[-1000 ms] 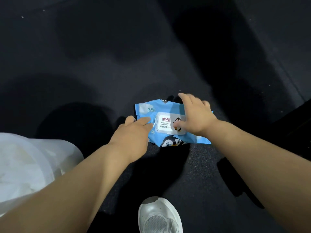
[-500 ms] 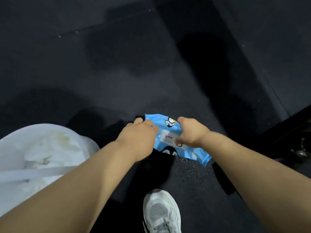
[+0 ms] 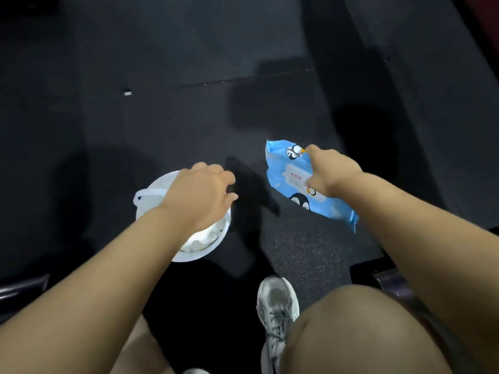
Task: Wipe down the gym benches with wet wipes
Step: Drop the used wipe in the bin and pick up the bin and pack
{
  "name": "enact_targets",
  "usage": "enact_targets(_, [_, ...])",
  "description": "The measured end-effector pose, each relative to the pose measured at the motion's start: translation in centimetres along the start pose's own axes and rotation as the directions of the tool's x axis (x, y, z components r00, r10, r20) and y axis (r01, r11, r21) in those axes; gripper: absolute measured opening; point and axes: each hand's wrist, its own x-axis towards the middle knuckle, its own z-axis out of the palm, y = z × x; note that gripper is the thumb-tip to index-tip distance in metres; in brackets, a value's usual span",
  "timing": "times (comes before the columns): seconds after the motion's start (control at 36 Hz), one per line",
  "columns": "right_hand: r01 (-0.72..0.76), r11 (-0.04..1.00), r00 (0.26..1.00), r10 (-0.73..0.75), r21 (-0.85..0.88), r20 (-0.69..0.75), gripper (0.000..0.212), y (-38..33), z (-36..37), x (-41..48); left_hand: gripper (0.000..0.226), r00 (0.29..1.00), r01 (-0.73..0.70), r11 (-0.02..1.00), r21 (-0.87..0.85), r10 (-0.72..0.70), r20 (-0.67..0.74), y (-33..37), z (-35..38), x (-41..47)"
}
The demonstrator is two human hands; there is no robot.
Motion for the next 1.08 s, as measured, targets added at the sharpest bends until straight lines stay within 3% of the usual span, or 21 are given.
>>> enact_targets(0.17, [0.067,0.998,0.997,-0.067,0.001,-0.033,0.038,-3.2,-1.6,-0.3,0.053,0.970,0.129,0.990,0.056,-0.138,0.203,-4.1,0.0,-2.8])
enact_targets(0.31, [0.090,0.995,0.996,-0.090,-0.034,-0.003,0.039,-5.0,-2.3,-0.2,0.022,0.951,0.173,0.985,-0.010,-0.164,0.260,-5.9,0.5,-3.2])
enact_targets(0.42, [0.103,0.992,0.994,-0.102,-0.078,0.027,0.038,-5.7,-3.3,0.0,0.022,0.955,0.186,0.983,-0.014,-0.177,0.238,-5.8,-0.5,-3.0])
enact_targets(0.58, [0.123,0.988,0.987,-0.113,-0.089,0.112,0.038,-6.1,-7.0,-1.6,0.018,0.911,0.207,0.978,0.023,-0.201,0.361,-4.2,-4.4,-4.1])
enact_targets(0.89, [0.153,0.977,0.977,-0.127,-0.148,0.169,0.041,-5.5,-23.4,-9.6,0.024,0.882,0.338,0.941,0.007,-0.319,0.347,0.6,-23.2,-8.1])
enact_targets(1.08, [0.108,0.991,0.985,-0.097,-0.076,0.144,0.040,-4.1,-35.5,-16.4,0.023,0.881,0.346,0.938,-0.006,-0.323,0.346,4.6,-36.8,-11.3])
